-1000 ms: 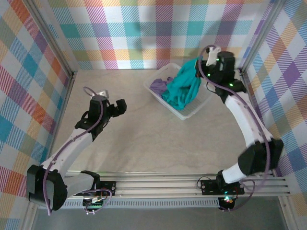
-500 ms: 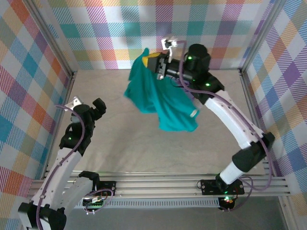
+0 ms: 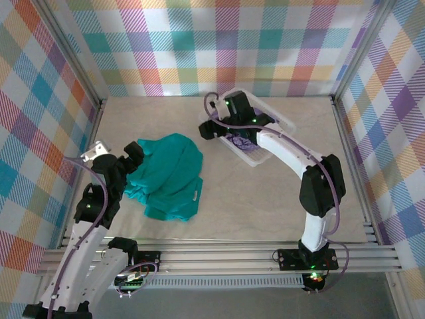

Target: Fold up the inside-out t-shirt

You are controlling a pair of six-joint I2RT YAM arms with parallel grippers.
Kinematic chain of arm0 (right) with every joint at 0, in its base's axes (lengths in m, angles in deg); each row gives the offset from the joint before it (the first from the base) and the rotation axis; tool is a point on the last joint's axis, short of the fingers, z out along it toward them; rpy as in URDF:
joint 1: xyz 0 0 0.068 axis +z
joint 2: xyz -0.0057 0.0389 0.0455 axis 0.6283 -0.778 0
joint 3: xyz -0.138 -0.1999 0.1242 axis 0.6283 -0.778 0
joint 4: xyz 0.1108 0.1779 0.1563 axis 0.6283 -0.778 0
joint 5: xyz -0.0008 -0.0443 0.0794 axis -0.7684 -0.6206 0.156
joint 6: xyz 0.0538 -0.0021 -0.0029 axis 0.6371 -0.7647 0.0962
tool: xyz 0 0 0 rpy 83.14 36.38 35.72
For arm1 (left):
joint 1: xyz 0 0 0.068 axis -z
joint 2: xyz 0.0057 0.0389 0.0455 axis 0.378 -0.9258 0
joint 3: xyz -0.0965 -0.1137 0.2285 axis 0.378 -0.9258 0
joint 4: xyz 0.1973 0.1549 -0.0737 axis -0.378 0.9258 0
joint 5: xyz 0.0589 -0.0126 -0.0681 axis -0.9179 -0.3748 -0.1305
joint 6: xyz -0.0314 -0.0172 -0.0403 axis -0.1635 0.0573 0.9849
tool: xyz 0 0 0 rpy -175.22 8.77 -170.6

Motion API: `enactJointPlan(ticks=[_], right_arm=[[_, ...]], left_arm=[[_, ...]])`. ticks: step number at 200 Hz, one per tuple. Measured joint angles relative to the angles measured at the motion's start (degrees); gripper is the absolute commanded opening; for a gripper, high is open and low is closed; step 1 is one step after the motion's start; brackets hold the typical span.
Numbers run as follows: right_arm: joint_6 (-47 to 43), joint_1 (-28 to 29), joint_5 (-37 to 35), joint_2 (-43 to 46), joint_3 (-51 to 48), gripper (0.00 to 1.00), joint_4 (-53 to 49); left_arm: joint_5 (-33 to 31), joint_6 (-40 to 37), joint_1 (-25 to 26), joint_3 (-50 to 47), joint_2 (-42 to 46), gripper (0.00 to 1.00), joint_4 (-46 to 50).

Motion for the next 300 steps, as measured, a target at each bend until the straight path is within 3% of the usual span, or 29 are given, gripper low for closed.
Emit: enactJointPlan(ticks=[23,40,66,90,130,184,228,244,274,300], right_arm=[[-5.7,-0.6,-8.3,-1.1,-1.3,0.82,-5.1],[-8.0,-0.7,-11.1,-3.0,-1.3,0.74,-7.4],[-9.4,-1.4,-13.3,-6.4,-1.3,0.44,-10.2],[-8.7,-4.2,-12.7,-8.0,-1.3,0.26,-12.1],[-9.0,-15.4,-12.9,-8.0,-1.0,0.13,-11.7],[-12.1,-30.4,-17.4,-11.6,4.9,0.08,-13.8],[-16.9,-34.9,-19.4,-17.6,12.7,0.12,-15.2],[-18.7,-35.5,-21.2,-19.4,15.3,0.23,-15.4],[-20.5,-35.6,-24.9,-20.8,17.2,0.59,-16.2],[-19.5,-35.1,-25.3,-19.8,16.5,0.71,-16.5]], left_arm=[[3.4,0.1,0.0,-2.2,-1.0,1.00,0.0],[4.8,0.2,0.0,-3.6,-2.0,1.00,0.0],[5.9,0.3,0.0,-4.1,-2.3,1.00,-0.2],[6.6,0.3,0.0,-4.1,-2.3,1.00,-1.2],[7.4,0.6,0.0,-4.6,-2.3,1.00,-1.7],[8.5,1.3,0.0,-5.5,-2.3,1.00,-3.4],[8.9,1.3,0.0,-6.1,-2.8,1.00,-4.3],[8.9,1.3,0.0,-6.4,-3.3,1.00,-4.7],[8.9,1.3,0.0,-7.0,-5.0,1.00,-4.8],[8.8,1.1,0.0,-7.6,-7.7,1.00,-5.2]])
